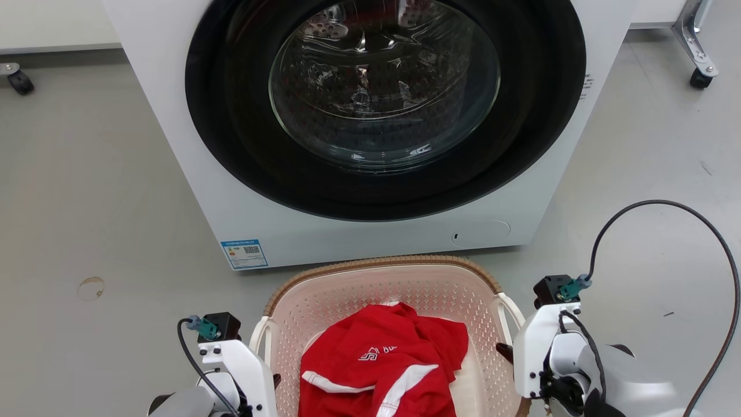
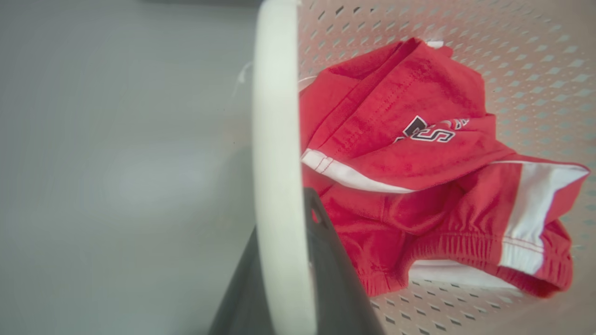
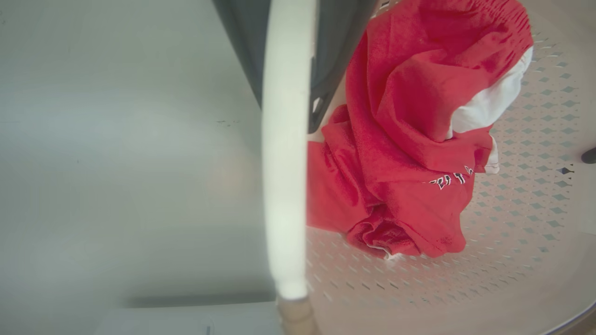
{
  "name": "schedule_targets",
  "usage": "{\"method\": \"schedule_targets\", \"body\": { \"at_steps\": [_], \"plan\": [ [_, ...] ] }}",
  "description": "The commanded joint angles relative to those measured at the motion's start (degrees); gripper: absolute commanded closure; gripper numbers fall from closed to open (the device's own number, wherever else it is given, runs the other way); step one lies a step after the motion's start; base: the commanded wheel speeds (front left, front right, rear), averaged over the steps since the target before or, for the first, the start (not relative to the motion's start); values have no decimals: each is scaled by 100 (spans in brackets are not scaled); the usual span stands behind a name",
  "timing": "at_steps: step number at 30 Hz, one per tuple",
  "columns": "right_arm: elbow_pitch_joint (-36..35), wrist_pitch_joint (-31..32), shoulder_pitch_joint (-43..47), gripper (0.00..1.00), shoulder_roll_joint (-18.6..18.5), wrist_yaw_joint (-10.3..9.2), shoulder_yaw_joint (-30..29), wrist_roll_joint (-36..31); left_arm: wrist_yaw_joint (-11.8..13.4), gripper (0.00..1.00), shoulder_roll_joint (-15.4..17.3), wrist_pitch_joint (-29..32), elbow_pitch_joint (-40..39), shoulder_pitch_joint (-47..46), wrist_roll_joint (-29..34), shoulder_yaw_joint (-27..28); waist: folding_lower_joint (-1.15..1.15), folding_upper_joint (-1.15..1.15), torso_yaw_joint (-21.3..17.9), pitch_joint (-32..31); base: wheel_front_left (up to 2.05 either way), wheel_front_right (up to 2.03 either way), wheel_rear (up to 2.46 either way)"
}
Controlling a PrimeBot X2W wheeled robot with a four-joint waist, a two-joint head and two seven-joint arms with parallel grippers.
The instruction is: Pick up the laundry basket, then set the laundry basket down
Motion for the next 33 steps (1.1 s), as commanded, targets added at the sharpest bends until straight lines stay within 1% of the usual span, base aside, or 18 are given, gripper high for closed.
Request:
{"method": "schedule_targets", "body": {
  "at_steps": [1, 33],
  "plan": [
    [246, -67, -53, 100, -644, -24, -18, -4, 85, 100, 811, -34, 299, -24, 14, 134, 0, 0, 2, -1, 0, 0, 0],
    [249, -78, -78, 100, -644, -24, 4, -1, 85, 100, 806, -31, 363, -102, -103, 21, 0, 0, 10, 70, 0, 0, 0]
  ]
}}
